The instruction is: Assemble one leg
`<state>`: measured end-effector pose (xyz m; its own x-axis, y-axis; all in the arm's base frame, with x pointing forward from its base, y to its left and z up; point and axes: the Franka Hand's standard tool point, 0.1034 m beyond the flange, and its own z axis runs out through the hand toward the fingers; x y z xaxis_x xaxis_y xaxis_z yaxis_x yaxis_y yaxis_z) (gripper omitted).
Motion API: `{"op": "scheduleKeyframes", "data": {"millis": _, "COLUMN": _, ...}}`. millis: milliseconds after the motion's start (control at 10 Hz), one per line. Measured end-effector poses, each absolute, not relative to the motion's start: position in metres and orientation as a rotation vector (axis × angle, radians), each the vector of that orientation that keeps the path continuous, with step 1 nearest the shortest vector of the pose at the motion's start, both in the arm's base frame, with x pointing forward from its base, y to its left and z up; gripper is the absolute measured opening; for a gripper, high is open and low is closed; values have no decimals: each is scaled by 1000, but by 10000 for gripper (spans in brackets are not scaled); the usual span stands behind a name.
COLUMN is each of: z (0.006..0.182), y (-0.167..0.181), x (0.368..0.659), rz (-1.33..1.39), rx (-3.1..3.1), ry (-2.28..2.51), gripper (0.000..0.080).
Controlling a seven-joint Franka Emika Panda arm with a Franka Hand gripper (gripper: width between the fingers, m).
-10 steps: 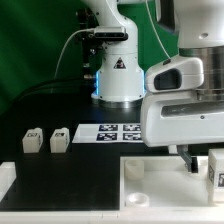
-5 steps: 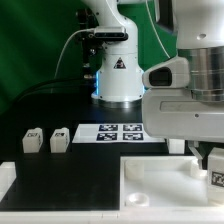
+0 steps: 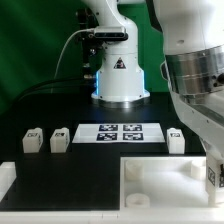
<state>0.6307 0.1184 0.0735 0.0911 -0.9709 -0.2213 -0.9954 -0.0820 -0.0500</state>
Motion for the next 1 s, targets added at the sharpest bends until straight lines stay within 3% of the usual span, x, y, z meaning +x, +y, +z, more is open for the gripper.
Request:
{"op": "scheduleKeyframes", "data": {"millis": 300, "z": 73, "y": 119, "x": 630, "rz": 196, "rx": -2161, "ry": 2006, "gripper": 295}}
{"op": "scheduleKeyframes", "data": {"millis": 400, "z": 73, "y": 119, "x": 630, "rz": 189, "rx": -2211, "ry": 1947, "gripper": 473}}
{"op": "scheduleKeyframes", "data": {"millis": 500, "z": 70, "y": 121, "x": 627, "rz": 172, "rx": -2312, "ry": 1825, "gripper": 473}}
{"op": "scheduleKeyframes", "data": {"millis": 600, "z": 70, "y": 121, "x": 623, "rz": 179, "rx": -2465, "ry": 1642, "gripper": 609}}
{"op": "scheduleKeyframes", "data": {"millis": 1000, "z": 75, "y": 122, "x": 621, "rz": 157, "rx": -2835, "ry": 1005, "gripper": 647}}
